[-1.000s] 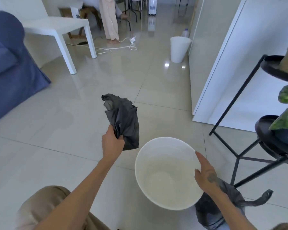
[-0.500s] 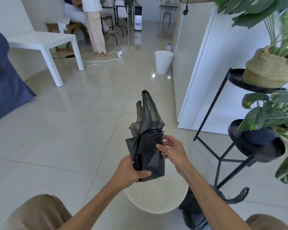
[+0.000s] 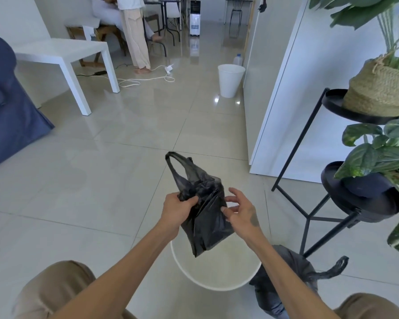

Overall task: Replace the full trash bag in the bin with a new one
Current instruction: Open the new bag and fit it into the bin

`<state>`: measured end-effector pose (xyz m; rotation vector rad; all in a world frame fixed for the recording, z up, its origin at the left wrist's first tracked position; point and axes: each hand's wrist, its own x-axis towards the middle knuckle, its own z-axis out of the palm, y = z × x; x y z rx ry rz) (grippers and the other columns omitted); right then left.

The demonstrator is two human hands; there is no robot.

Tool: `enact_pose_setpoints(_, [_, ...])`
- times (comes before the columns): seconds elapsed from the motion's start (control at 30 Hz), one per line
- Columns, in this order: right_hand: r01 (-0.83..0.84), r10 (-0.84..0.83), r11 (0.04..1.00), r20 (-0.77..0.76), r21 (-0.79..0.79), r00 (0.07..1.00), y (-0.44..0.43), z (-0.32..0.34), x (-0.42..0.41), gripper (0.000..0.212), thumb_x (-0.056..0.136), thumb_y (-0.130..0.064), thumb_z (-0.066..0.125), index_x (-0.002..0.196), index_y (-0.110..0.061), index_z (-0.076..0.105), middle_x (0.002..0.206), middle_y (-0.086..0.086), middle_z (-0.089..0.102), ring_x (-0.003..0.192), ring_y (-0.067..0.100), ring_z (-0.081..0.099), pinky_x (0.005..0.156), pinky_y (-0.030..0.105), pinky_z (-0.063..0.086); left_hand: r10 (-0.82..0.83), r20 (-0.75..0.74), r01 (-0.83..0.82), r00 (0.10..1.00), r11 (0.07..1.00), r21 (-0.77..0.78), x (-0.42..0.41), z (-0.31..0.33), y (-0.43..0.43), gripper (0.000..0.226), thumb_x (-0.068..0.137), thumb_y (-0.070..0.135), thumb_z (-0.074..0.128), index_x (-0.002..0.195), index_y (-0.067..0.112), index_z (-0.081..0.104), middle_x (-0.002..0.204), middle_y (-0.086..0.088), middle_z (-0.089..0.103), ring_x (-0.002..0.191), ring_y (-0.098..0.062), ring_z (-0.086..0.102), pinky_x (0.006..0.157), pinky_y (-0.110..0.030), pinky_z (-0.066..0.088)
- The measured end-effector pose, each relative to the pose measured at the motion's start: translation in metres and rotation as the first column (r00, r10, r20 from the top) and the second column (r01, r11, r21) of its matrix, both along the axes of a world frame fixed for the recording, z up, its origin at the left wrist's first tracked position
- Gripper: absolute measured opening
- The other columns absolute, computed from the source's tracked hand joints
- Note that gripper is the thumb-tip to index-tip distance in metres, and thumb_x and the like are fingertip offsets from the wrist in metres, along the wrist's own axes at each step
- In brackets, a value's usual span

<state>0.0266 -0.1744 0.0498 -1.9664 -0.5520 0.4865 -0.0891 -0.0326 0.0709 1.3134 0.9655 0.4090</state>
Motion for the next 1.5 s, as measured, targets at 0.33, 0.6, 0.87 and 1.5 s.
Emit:
enact_pose_setpoints(0.33, [0.075, -0.074, 0.997, 0.209, 0.005, 0.975, -0.015, -0.027, -0.024, 0.079, 0.077, -0.007, 0.074, 0.146, -0.021, 0.037, 0.136, 0.002, 0.050, 0.118, 0.019, 0.054, 0.097, 0.024, 0.045, 0.147, 0.079, -0.155, 0.986, 0.982, 0.107, 0.001, -0.007, -0.006, 0.006, 0.090, 0.015, 0.072, 0.094, 0.017, 0.076, 0.093, -0.002, 0.078, 0.089, -0.024, 0.074, 0.085, -0.045, 0.062])
enact_pose_setpoints(0.6, [-0.181, 0.291, 0.726, 0.058, -0.663, 0.955, -0.026, -0.097, -0.027, 0.074, 0.091, -0.025, 0.065, 0.150, -0.015, 0.023, 0.144, 0.010, 0.042, 0.123, 0.032, 0.054, 0.099, 0.040, 0.049, 0.191, 0.161, -0.203, 0.968, 0.977, 0.064, -0.019, 0.013, 0.010, 0.007, 0.091, 0.013, 0.073, 0.087, 0.018, 0.074, 0.090, -0.002, 0.078, 0.085, -0.022, 0.075, 0.074, -0.033, 0.060])
enact_pose_setpoints(0.87, [-0.148, 0.203, 0.870, 0.067, -0.469, 0.977, -0.005, -0.040, 0.003, 0.082, 0.089, -0.037, 0.071, 0.154, -0.025, 0.023, 0.160, 0.002, 0.034, 0.141, 0.028, 0.040, 0.114, 0.047, 0.037, -0.087, 0.014, 0.086, 0.996, 0.994, 0.074, -0.022, 0.004, 0.001, 0.008, 0.089, 0.013, 0.075, 0.094, 0.019, 0.076, 0.099, -0.007, 0.079, 0.095, -0.028, 0.074, 0.087, -0.043, 0.060])
enact_pose_setpoints(1.5, [0.230, -0.186, 0.955, -0.227, 0.186, 0.956, -0.007, 0.020, -0.008, 0.027, 0.079, -0.010, 0.079, 0.098, -0.028, 0.073, 0.090, -0.011, 0.079, 0.083, 0.009, 0.074, 0.081, 0.031, 0.058, -0.044, 0.034, 0.015, 0.998, 0.794, 0.607, -0.005, 0.001, -0.034, 0.043, 0.089, 0.044, 0.071, 0.126, 0.030, 0.056, 0.110, 0.010, 0.064, 0.105, -0.007, 0.059, 0.091, -0.025, 0.047])
